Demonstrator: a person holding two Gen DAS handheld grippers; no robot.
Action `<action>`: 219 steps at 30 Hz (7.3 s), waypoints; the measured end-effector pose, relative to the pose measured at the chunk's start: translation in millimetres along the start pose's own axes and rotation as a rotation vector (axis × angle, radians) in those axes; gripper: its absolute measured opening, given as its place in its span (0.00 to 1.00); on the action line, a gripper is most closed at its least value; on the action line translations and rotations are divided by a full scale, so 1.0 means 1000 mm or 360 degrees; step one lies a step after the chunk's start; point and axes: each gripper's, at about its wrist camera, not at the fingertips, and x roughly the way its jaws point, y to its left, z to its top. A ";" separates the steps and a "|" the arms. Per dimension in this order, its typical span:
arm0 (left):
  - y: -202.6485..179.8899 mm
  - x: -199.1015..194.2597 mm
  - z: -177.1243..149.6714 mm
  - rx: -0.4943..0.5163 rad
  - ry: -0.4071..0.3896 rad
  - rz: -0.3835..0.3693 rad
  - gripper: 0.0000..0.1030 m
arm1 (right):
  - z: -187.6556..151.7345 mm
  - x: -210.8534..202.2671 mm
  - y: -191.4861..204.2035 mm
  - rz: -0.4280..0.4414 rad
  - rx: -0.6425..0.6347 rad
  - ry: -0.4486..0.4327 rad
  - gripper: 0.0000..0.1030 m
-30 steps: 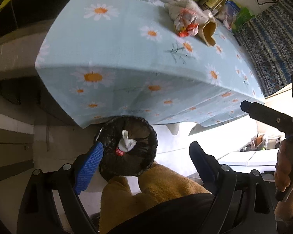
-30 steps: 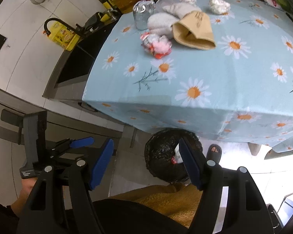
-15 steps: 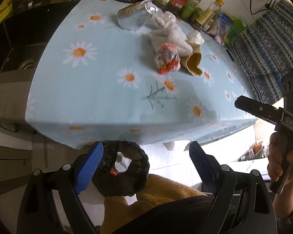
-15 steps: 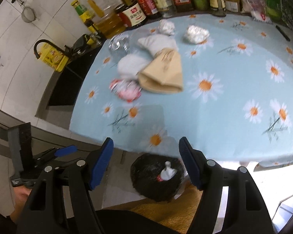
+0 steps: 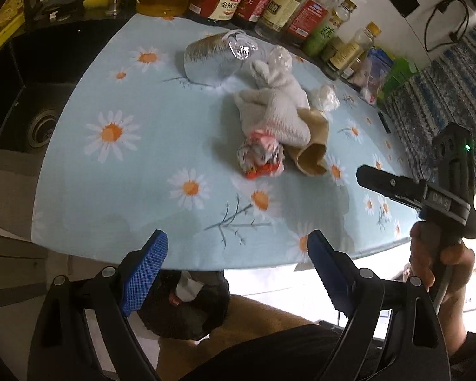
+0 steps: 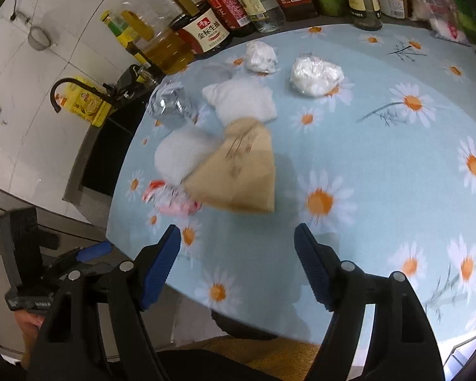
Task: Collect trash
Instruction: 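Reach the right gripper to the brown paper bag and grasp it, then grasp the red-and-white crumpled wrapper with the left gripper while the right holds the bag, then lower wrapper and brown bag into the bin and open both grippers, then raise both open grippers from the bin back over the table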
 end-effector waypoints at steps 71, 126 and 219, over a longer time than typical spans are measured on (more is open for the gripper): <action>-0.045 0.087 0.054 0.0128 0.0066 0.0345 0.43 | 0.045 0.003 -0.045 0.0368 -0.0059 0.0247 0.49; 0.032 0.004 -0.050 0.0238 -0.0016 -0.0027 0.43 | -0.105 -0.002 0.064 0.0059 0.0172 0.0092 0.49; 0.011 -0.030 -0.070 0.0459 -0.0002 -0.0060 0.70 | -0.132 -0.030 0.076 -0.0019 0.0218 -0.0066 0.64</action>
